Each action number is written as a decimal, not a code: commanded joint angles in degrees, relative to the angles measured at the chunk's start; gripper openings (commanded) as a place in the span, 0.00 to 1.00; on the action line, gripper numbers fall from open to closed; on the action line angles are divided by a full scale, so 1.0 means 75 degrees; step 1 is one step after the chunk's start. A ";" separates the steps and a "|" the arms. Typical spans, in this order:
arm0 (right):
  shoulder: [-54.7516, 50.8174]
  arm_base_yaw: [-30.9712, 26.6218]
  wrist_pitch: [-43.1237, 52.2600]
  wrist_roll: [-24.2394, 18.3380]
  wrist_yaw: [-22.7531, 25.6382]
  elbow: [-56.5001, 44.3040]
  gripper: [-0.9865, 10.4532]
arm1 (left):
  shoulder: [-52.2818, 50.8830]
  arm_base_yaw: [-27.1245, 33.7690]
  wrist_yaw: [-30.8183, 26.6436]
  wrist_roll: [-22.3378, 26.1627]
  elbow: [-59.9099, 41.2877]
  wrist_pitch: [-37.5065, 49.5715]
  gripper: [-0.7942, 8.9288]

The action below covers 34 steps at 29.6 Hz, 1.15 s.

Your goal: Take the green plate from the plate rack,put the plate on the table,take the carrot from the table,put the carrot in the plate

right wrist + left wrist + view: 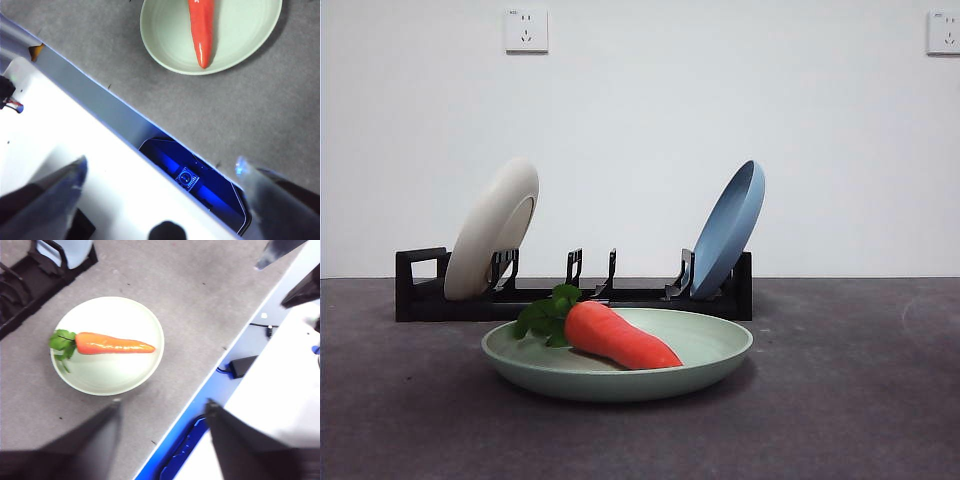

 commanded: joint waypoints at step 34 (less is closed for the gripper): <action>-0.0280 0.0017 -0.0143 0.0044 0.0020 -0.0041 0.09 | -0.0460 0.0906 -0.0781 0.1099 -0.0041 0.1209 0.08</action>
